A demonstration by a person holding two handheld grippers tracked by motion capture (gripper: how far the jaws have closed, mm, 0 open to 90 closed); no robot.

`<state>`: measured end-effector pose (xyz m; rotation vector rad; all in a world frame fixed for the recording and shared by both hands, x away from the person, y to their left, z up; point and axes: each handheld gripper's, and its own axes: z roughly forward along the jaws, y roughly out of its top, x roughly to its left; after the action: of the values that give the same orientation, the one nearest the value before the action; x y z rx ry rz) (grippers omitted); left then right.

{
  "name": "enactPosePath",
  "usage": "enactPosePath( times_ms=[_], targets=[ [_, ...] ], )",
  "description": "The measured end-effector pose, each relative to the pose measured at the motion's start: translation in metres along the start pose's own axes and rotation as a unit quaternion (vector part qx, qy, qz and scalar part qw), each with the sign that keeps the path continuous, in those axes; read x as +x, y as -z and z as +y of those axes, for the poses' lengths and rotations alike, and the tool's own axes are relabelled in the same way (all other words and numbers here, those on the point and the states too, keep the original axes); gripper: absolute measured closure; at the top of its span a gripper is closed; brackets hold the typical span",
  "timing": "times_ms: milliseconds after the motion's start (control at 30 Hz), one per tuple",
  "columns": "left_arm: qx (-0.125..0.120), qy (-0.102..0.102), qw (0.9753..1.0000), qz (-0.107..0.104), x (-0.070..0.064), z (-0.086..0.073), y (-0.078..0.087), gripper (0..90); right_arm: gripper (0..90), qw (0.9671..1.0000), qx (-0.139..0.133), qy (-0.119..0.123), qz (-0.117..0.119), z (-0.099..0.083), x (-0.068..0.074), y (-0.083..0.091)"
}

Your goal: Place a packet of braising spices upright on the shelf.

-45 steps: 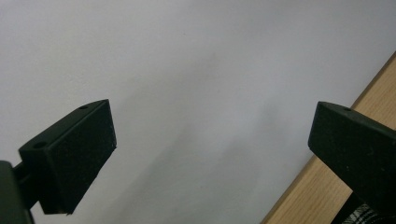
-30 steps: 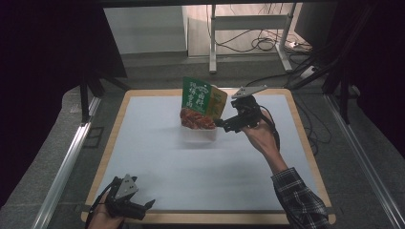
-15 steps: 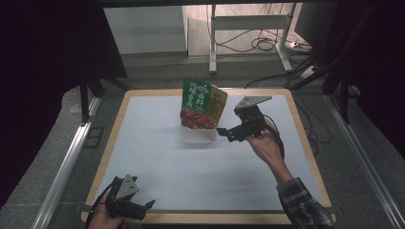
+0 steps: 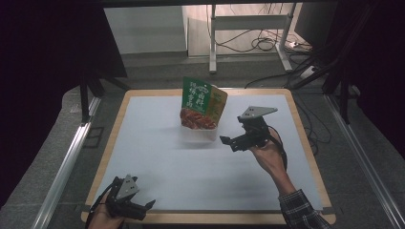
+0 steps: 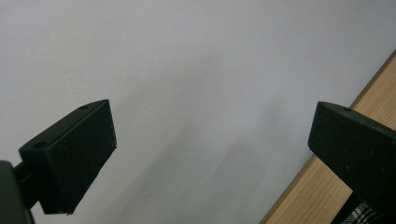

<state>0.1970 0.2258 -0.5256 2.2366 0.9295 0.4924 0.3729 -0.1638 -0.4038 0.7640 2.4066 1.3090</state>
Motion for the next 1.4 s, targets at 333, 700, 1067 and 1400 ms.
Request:
enactPosePath(
  times_ms=[333, 700, 1067, 1400],
  targets=[
    [0.001, -0.002, 1.0000, 0.000, 0.000, 0.000, 0.000, 0.9, 0.0, 1.0000, -0.003, -0.001, -0.007, -0.018, 0.000, 0.002],
    [0.002, -0.008, 1.0000, 0.001, -0.001, 0.000, 0.000, 0.9, 0.0, 0.9999, 0.001, -0.005, -0.016, -0.031, 0.006, 0.006],
    [0.002, -0.005, 1.0000, -0.001, -0.001, 0.000, 0.000, 0.9, 0.0, 0.9999, 0.008, -0.002, -0.013, -0.042, 0.009, 0.018],
    [0.002, -0.003, 1.0000, -0.002, 0.000, 0.000, 0.000, 0.9, 0.0, 0.9997, 0.009, -0.014, -0.018, -0.057, 0.012, 0.034]
  ],
)
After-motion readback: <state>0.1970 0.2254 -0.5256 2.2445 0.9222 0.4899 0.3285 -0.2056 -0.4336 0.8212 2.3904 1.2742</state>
